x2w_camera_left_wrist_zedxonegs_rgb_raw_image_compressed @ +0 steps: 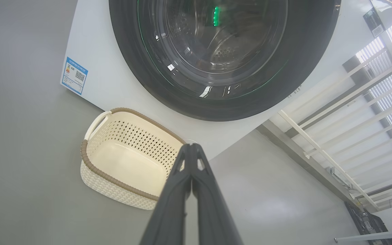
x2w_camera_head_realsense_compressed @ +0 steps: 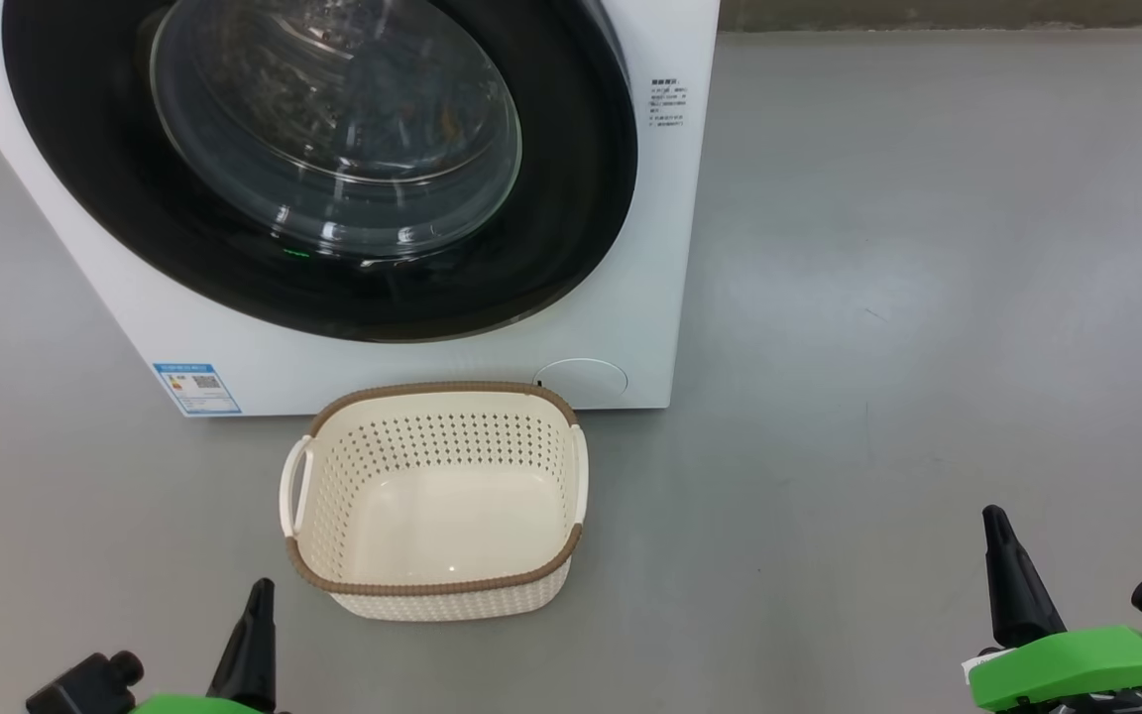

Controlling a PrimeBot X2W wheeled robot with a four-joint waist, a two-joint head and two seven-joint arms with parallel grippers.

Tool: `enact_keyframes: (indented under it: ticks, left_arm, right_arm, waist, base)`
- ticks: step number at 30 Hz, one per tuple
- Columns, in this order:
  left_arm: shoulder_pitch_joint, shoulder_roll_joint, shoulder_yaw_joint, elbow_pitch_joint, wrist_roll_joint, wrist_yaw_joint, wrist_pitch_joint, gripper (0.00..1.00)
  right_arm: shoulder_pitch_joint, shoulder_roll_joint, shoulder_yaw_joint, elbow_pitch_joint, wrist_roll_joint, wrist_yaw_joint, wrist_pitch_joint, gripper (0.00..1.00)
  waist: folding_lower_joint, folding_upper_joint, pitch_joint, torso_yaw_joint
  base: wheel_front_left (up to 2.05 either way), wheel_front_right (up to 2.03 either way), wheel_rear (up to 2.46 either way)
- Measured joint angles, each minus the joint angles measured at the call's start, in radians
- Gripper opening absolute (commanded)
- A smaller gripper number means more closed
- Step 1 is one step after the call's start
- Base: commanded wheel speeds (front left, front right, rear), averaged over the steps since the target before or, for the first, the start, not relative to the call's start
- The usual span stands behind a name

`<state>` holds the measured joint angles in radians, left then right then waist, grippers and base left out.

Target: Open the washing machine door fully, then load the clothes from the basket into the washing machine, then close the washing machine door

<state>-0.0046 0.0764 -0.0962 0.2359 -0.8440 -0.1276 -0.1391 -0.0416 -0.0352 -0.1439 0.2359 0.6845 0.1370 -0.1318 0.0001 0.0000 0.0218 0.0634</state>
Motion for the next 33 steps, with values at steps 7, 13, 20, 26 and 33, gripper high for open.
enact_keyframes:
  ticks: [7,13,20,26,33]
  left_arm:
    - [-0.001,0.0,0.011,0.003,-0.067,0.0,0.017,0.0]
    - [-0.004,-0.001,0.022,0.004,-0.126,0.0,0.035,0.0]
    - [-0.013,-0.001,0.034,0.007,-0.193,0.0,0.053,0.0]
    - [-0.016,-0.004,0.045,0.008,-0.252,0.0,0.07,0.0]
    - [-0.02,-0.005,0.058,0.011,-0.318,0.0,0.09,0.0]
  right_arm:
    - [-0.001,0.0,0.0,0.002,0.078,0.0,0.024,0.0]
    - [-0.001,0.0,0.0,0.004,0.145,0.0,0.043,0.0]
    - [-0.001,0.0,0.001,0.007,0.225,0.0,0.062,0.0]
    - [-0.005,-0.001,0.001,0.009,0.293,0.0,0.079,0.0]
    - [-0.005,-0.001,0.001,0.013,0.372,0.0,0.099,0.0]
  waist:
    - [0.0,0.0,-0.002,-0.006]
    - [0.0,0.0,-0.003,-0.01]
    - [0.0,0.0,-0.005,-0.016]
    - [-0.0001,0.0,-0.006,-0.02]
    - [0.0,0.0,-0.008,-0.026]
  base:
    - [0.0,0.0,0.0]
    - [0.0,0.0,0.0]
    - [0.0,0.0,0.0]
    - [0.0,0.0,0.0]
    - [0.0,0.0,0.0]
